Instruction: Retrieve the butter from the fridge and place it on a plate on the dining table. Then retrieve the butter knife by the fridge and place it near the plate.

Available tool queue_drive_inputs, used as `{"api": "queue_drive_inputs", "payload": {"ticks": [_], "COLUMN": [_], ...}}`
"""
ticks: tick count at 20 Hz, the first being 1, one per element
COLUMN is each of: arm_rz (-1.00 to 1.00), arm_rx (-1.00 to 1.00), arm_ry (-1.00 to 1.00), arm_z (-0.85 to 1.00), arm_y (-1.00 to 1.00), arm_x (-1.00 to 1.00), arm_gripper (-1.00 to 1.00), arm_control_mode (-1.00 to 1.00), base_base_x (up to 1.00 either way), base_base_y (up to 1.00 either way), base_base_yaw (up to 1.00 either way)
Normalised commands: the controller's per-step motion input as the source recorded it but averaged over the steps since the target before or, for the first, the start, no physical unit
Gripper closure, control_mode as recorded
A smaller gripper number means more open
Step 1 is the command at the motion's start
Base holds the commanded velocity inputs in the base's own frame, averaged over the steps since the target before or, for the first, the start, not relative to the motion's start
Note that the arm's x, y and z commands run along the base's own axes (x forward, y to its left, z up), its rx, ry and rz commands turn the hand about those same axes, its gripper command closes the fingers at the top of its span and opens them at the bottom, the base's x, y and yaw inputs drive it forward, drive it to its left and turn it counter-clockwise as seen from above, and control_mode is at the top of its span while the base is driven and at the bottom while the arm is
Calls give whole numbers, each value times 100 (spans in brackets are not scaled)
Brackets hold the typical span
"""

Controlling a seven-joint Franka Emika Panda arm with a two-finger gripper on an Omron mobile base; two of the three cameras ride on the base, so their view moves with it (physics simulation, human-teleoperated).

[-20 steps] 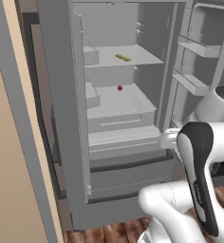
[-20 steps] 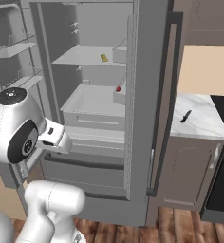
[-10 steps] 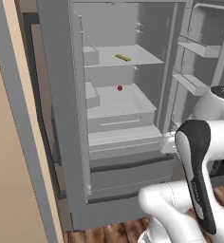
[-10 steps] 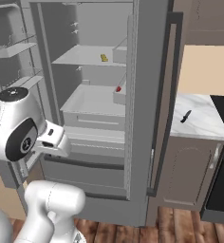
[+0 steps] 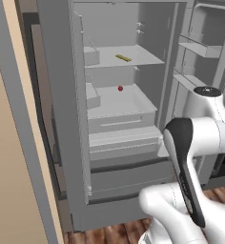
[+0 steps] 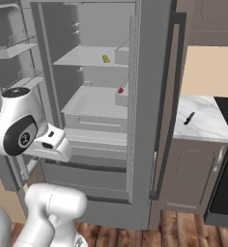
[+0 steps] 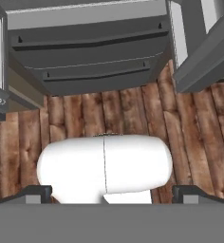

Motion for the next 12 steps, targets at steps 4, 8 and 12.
{"api": "queue_drive_inputs", "payload": {"ticks": [4, 8, 12], "arm_rz": [0, 0, 0], "arm_rx": [0, 0, 0], "arm_ry": [0, 0, 0], "arm_z": [0, 0, 0], "arm_y": [0, 0, 0], "arm_x": [0, 0, 0], "arm_gripper": [-100, -100, -100], "arm_control_mode": [-100, -100, 100], "base_base_x": [0, 0, 0], "base_base_y": [0, 0, 0], "base_base_yaw": [0, 0, 0]}}
